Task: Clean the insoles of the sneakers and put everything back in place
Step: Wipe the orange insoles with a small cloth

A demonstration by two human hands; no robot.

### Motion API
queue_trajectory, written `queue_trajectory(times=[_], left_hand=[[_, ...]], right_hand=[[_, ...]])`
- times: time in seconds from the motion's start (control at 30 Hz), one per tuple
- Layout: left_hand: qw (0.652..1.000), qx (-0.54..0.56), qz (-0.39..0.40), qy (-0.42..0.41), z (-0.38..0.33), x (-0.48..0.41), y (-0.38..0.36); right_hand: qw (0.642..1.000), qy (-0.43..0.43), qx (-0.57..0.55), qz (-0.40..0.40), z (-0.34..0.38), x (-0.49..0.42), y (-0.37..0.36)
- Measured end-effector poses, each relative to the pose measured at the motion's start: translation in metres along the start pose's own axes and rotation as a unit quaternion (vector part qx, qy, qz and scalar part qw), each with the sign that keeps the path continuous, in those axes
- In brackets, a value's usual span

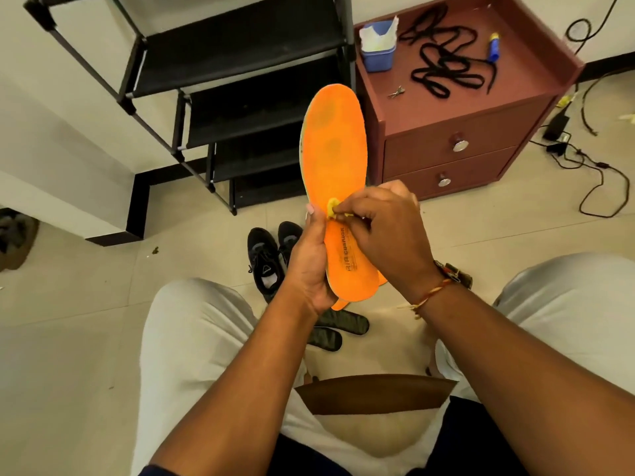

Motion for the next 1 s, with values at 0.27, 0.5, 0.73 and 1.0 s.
queue_trajectory(times=[0.27, 0.5, 0.73, 1.0], left_hand=[[0.998, -0.066, 0.011, 0.01, 0.007, 0.006, 0.002], [0.992, -0.115, 0.01, -0.051, -0.008, 0.003, 0.004], [0.998, -0.046, -0.029, -0.039, -0.023, 0.0, 0.011], [0.998, -0.016, -0.013, -0.052, -0.024, 0.0, 0.008]], right_hand=[[0.963, -0.194, -0.186, -0.018, -0.041, -0.016, 0.006], [0.931, -0.259, -0.255, 0.02, -0.047, -0.013, 0.003], [0.943, -0.217, -0.226, 0.111, -0.025, -0.003, -0.012], [0.968, -0.173, -0.131, 0.126, -0.015, -0.007, -0.001]])
Point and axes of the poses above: each hand's wrist, its own x-axis away from the middle knuckle, its own y-axis out of the back of the hand, z = x × y, the point moved 6 cm from there along -x, towards the middle knuckle, and after that the axes turned 12 degrees about -z, right-handed, at the moved point
